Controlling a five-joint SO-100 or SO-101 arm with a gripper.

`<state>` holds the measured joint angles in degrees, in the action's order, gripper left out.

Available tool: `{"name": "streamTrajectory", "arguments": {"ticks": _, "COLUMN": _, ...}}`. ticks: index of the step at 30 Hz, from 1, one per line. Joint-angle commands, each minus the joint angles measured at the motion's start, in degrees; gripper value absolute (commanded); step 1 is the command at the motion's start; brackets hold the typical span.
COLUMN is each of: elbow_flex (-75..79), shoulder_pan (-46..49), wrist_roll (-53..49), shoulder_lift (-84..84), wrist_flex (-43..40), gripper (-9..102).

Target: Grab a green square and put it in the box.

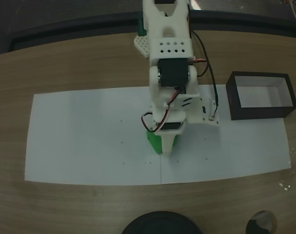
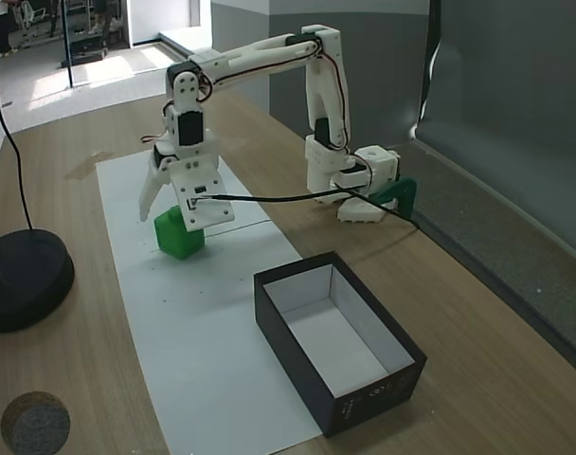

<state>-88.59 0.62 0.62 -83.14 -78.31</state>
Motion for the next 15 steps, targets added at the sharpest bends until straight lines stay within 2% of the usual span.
{"name": "streamTrajectory", "arguments": {"ticks": 1, "elbow_flex": 3.3, "shoulder_pan": -0.4, "wrist_roll": 0.4, "shoulder_lift": -1.1, "wrist_flex": -2.3, "gripper": 34}}
{"name": "streamTrajectory", "arguments": {"ticks": 4, "elbow_flex": 5.8, "shoulder_pan": -0.7, "wrist_roll": 0.4, "shoulder_lift": -6.2, "wrist_flex": -6.9, "gripper": 34}}
{"name": "streamTrajectory", "arguments": {"ticks": 8, "elbow_flex": 4.7, "shoulder_pan": -1.1, "wrist_roll": 0.4, "shoulder_lift": -12.1, "wrist_flex": -8.4, "gripper": 34}}
{"name": "streamTrajectory", "arguments": {"ticks": 15, "elbow_flex": -2.5, "shoulder_pan": -1.0, "wrist_roll": 0.3, "shoulder_lift": -11.1, "wrist_flex": -3.3, "gripper": 34}}
